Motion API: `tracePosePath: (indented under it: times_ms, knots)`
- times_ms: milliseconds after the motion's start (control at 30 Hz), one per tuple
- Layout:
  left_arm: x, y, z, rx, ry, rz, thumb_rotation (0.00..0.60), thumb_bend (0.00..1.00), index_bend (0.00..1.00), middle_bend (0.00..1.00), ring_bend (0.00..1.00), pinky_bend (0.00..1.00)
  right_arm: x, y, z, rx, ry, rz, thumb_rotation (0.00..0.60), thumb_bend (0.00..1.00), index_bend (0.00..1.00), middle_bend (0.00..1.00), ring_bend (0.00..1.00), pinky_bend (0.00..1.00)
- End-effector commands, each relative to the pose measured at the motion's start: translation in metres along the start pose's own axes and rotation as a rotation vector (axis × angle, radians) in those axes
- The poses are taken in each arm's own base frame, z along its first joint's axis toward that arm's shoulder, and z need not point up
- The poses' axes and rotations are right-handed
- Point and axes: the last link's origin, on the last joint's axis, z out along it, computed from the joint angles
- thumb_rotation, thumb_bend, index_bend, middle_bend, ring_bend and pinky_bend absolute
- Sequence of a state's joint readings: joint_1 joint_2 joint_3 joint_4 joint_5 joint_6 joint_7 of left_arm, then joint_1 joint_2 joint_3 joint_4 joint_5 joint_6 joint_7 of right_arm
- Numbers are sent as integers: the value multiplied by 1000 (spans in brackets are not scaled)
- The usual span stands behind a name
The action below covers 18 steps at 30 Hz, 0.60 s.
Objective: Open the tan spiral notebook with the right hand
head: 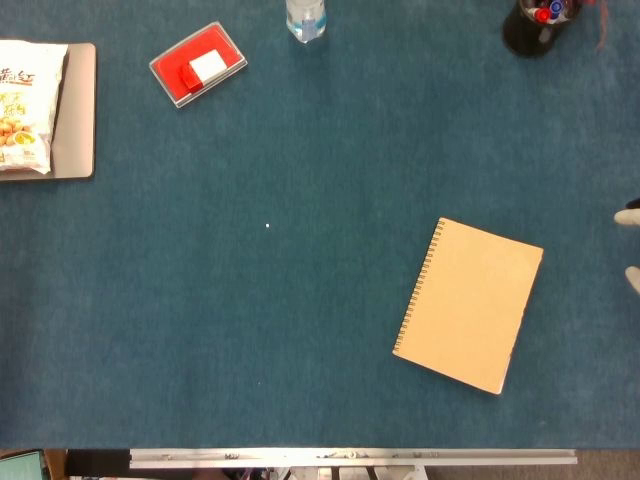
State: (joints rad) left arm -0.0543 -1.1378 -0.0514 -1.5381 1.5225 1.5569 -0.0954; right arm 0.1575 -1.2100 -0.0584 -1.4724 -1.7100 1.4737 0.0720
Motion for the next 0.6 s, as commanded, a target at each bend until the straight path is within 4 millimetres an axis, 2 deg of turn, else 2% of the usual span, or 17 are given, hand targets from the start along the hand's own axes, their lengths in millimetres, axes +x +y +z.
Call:
tracePosePath:
  times_ms: [33, 300, 500, 600]
  knots:
    - [1, 0, -1, 0, 7, 4, 600, 189, 440, 367, 210, 419, -1, -2, 0, 13, -5, 3, 600, 228, 336, 309, 133, 259]
    - [2, -1, -3, 7, 7, 3, 600, 189, 440, 367, 210, 419, -1, -7, -1, 49, 21, 23, 600, 228, 336, 309, 132, 259]
    - [1, 0, -3, 2, 2, 5, 600, 189, 440, 367, 210, 419, 0, -15, -3, 118, 76, 45, 600, 228, 227, 309, 133, 259]
    - [2, 0, -3, -1, 6, -1, 600, 189, 440, 367, 210, 419, -1, -20, -3, 171, 115, 50, 600, 225, 211, 307, 133, 259]
